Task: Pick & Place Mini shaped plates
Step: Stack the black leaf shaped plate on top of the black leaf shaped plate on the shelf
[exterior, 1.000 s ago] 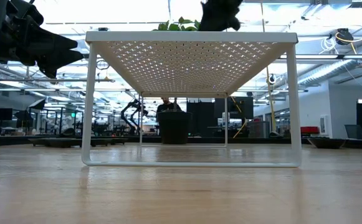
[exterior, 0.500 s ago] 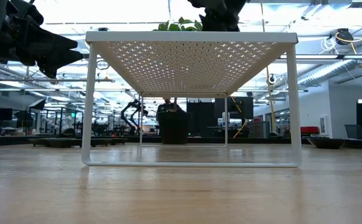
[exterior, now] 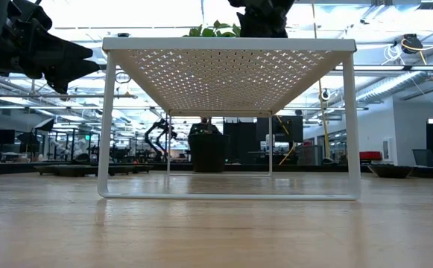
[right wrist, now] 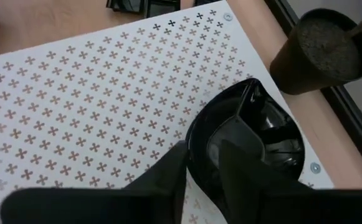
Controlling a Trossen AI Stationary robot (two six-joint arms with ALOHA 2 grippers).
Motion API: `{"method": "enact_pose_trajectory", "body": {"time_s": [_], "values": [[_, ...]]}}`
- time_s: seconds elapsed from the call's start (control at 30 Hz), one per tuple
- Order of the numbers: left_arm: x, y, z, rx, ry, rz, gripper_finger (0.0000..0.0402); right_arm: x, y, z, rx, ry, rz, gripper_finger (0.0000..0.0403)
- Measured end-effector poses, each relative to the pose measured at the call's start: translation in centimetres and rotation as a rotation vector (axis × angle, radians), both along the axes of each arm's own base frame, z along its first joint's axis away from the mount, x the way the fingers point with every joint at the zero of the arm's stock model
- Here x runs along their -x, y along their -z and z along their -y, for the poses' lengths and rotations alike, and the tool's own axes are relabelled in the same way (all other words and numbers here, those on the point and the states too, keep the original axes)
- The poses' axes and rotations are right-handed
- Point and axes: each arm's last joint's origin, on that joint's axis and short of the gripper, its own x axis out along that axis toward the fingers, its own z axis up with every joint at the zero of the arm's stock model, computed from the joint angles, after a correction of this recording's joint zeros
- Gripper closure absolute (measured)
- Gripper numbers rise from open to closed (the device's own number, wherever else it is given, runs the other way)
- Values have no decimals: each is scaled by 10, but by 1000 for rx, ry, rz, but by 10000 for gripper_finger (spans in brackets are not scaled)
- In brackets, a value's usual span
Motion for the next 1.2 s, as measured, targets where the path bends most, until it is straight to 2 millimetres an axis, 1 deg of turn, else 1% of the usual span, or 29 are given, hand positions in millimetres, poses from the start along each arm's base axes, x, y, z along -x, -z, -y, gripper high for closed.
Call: {"method": "enact_pose_trajectory", "body": {"time_s": [0.1,0.23,0.37,0.47,0.63,0.83,0.93,1.07,1.2], "values": [[0,0,0,0,0,0,195,5,-7,1,6,-3,12,303],[0,0,0,0,0,0,195,21,-18,2,-6,29,4,297],[0,0,0,0,0,0,195,45,-24,7,24,180,-54,298],[0,0,0,0,0,0,195,63,-18,11,52,282,-93,296],[0,0,0,0,0,-1,195,89,8,19,0,427,-120,293],[0,0,0,0,0,1,195,131,55,42,-72,720,-159,293],[0,0,0,0,0,0,195,152,82,52,-96,812,-223,293],[0,0,0,0,0,0,195,170,111,61,-108,873,-228,293],[0,0,0,0,0,0,195,176,136,68,-215,863,-206,293]]}}
